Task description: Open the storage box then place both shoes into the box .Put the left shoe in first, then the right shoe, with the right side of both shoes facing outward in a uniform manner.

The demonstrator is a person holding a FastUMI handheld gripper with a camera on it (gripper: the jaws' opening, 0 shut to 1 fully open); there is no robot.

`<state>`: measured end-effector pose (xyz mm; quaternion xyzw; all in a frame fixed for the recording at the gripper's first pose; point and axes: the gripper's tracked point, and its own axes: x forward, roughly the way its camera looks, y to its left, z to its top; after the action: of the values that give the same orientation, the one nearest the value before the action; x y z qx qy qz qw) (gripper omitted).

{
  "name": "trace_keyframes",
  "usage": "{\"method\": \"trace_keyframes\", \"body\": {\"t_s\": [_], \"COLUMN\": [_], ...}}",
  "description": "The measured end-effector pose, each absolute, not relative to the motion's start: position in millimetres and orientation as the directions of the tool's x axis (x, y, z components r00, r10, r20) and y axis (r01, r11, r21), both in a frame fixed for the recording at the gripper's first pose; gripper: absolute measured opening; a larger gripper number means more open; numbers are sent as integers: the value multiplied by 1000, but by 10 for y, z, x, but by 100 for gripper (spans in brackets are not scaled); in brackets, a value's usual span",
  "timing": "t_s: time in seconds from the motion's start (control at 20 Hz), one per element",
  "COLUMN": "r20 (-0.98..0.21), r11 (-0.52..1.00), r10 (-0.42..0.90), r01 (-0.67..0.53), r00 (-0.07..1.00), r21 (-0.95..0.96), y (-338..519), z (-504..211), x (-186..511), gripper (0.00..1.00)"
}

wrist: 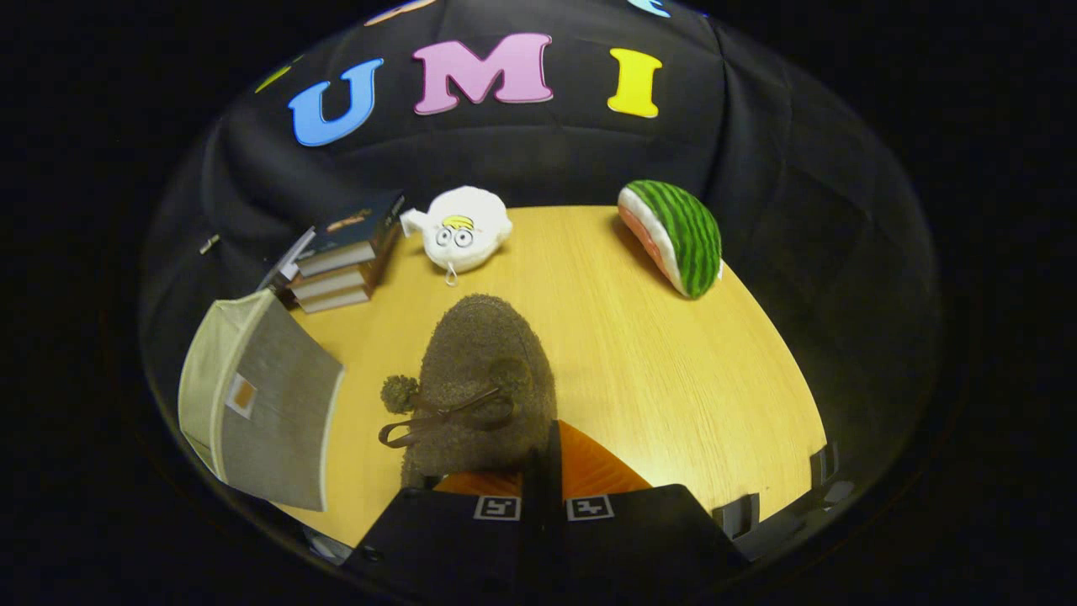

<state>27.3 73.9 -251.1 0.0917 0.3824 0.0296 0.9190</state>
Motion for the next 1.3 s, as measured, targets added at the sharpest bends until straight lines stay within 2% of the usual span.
{"method": "trace_keyframes", "body": {"t_s": [0.25,0.5,0.8,1.3], "r20": [-632,-657,-716,-842], "r11": [953,906,886,954], "r10": [247,347,391,283], "r01": [-65,-59,-28,-39], "r00": [734,669,579,460], "r21": [297,418,462,299], "y": [1366,2112,2891,3450], "z": [-1709,-1343,-1390,-2034], "x": [423,447,391,251], "gripper": [5,5,5,5]}}
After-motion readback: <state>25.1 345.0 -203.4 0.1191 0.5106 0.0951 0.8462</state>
